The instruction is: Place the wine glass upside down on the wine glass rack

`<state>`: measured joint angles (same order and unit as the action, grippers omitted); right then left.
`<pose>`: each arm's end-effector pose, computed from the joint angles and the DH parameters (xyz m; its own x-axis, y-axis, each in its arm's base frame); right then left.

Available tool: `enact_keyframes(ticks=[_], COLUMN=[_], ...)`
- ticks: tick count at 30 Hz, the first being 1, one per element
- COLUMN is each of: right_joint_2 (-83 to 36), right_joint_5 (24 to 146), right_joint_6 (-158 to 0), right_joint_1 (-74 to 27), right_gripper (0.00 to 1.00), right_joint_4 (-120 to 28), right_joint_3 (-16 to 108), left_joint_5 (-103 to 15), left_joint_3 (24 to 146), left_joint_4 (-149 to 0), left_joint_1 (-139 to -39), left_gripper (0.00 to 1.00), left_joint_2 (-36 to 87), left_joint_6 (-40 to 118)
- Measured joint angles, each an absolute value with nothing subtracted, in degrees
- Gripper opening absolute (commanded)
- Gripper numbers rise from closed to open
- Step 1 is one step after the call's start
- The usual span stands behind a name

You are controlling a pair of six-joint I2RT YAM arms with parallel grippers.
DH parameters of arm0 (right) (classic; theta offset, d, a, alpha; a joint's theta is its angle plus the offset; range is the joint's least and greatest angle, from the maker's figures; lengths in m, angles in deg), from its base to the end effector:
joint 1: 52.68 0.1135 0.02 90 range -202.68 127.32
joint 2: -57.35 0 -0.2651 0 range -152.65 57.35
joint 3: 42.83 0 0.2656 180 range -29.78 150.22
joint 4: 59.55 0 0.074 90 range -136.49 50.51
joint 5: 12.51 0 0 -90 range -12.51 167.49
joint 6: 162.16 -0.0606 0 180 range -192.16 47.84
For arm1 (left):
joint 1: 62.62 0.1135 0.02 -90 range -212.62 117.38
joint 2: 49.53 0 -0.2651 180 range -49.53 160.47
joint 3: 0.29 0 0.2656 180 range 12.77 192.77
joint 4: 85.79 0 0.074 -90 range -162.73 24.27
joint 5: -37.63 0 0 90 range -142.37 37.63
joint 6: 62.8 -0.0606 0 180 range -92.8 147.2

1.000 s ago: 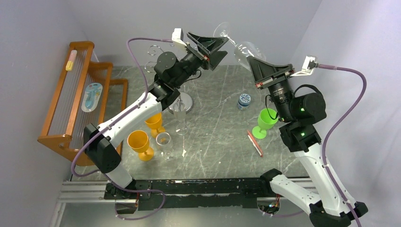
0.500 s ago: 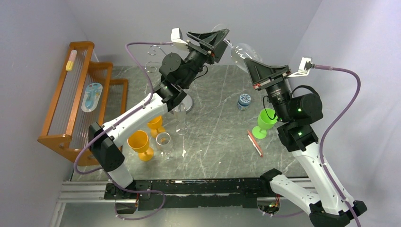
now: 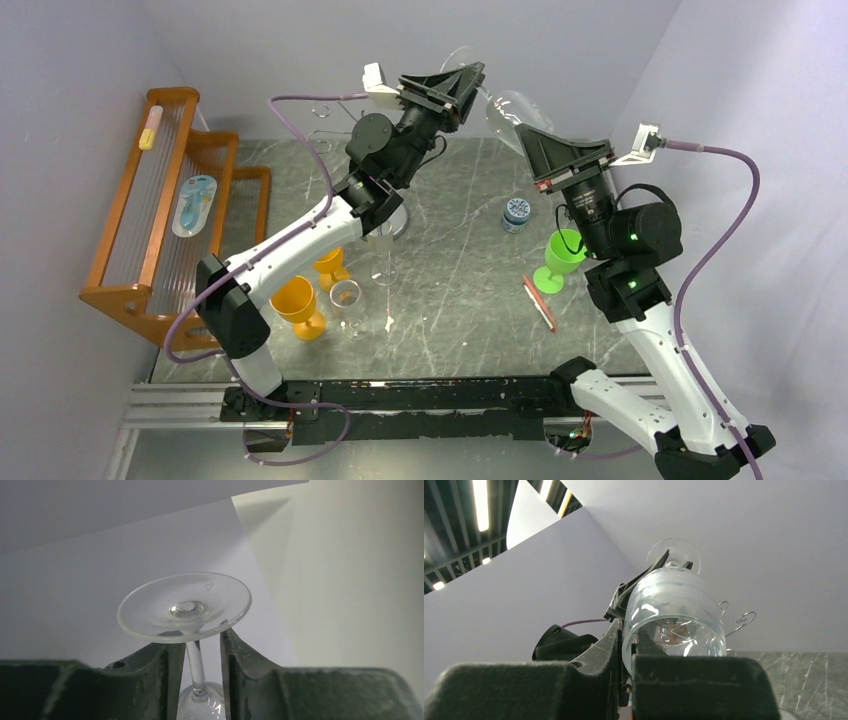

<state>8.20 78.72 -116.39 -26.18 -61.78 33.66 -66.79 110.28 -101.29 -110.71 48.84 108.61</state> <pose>0.1780 0.0902 0.5024 -0.0064 0.7761 -0.6306 -0.6397 0.4816 0.5991 0.3022 -0.3141 0.4936 -0.5207 -0.8536 -0.0178 0.3927 -0.2209 -0.8928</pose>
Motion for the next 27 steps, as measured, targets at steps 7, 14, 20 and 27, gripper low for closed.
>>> enact_keyframes(ticks=[7,14,20,27], right_joint_2=[9.0,11.1,15.1,16.6], right_joint_5=[79.4,77.7,74.7,75.1], right_joint_6=[-116.5,-113.6,-109.3,-101.4], right_joint_1=[-26.2,-26.2,-26.2,-26.2], right_gripper=[0.05,0.77,0.87,0.82], right_joint_4=[-61.5,-54.1,-46.0,-40.9], right_joint_3=[32.5,32.5,32.5,33.8], left_joint_5=[-68.6,-68.3,-65.5,-56.9], left_joint_3=[108.8,108.3,106.3,106.0], left_joint_4=[-104.2,-105.4,-105.9,-103.2], left_joint_1=[-111.0,-111.0,-110.6,-110.6], left_gripper=[0.05,0.05,0.05,0.05], left_joint_2=[48.8,48.1,44.4,39.9], left_joint_6=[107.3,99.0,85.0,66.7])
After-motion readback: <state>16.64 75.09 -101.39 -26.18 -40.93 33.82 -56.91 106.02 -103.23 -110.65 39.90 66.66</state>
